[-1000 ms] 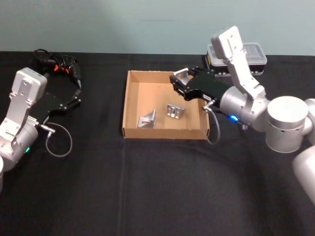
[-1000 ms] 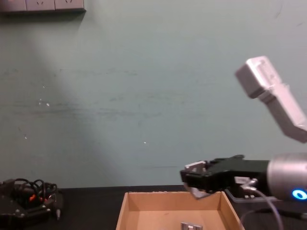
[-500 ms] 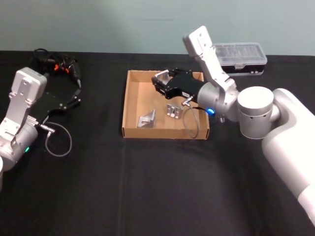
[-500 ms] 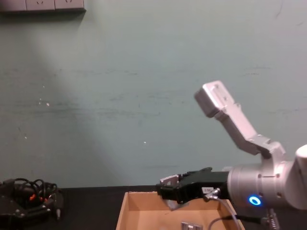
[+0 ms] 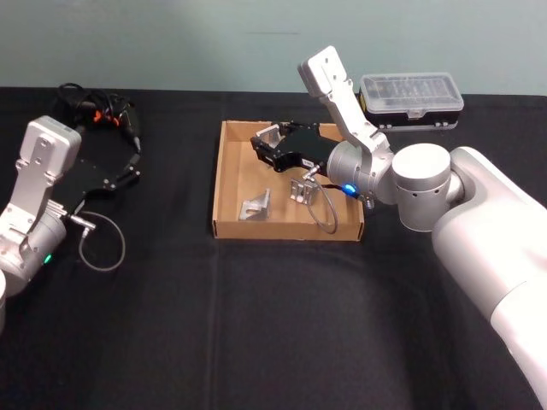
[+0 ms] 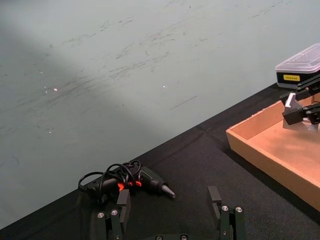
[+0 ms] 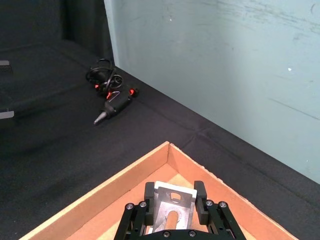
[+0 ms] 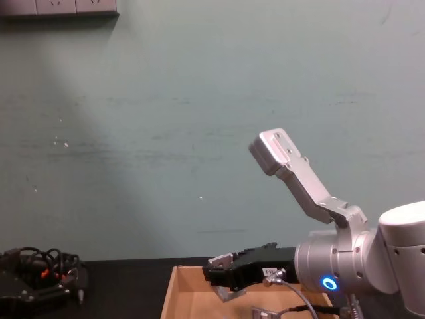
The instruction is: Use one hand to pick up the angle iron from the table and place it into the box.
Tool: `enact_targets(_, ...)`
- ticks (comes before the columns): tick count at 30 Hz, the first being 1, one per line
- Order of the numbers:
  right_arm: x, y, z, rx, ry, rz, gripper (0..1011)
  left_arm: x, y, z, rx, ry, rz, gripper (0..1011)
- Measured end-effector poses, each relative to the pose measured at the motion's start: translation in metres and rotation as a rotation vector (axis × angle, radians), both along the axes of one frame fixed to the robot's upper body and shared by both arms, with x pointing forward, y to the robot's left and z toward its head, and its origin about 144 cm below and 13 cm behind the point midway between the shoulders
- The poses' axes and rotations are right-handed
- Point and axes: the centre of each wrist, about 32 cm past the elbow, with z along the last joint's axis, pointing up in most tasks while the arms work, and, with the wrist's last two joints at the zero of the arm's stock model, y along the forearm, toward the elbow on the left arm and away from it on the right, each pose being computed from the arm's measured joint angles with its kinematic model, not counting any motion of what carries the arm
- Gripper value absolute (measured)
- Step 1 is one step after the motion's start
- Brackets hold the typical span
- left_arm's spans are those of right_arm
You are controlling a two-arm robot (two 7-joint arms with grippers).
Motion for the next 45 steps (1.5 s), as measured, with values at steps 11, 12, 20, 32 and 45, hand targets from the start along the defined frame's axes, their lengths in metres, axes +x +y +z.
enact_targets(11, 0.001, 0.002, -0.003, -0.002, 0.015, 0.008, 657, 0.000, 0.000, 0.000, 0.000, 0.000, 0.000, 1000)
enact_targets(12, 0.001, 0.002, -0.003, -0.002, 0.015, 0.008, 657, 0.000, 0.000, 0.000, 0.000, 0.000, 0.000, 1000)
enact_targets(20, -0.001, 0.000, 0.001, 0.004, -0.002, 0.008, 903, 0.000, 0.000, 0.000, 0.000, 0.000, 0.000, 1000)
enact_targets(32, -0.035, -0.029, 0.024, 0.087, -0.102, -0.059, 1003, 0.000, 0.000, 0.000, 0.000, 0.000, 0.000, 1000)
enact_targets(45, -0.084, -0.100, 0.023, 0.126, -0.172, -0.319, 1003, 0.000, 0.000, 0.000, 0.000, 0.000, 0.000, 1000)
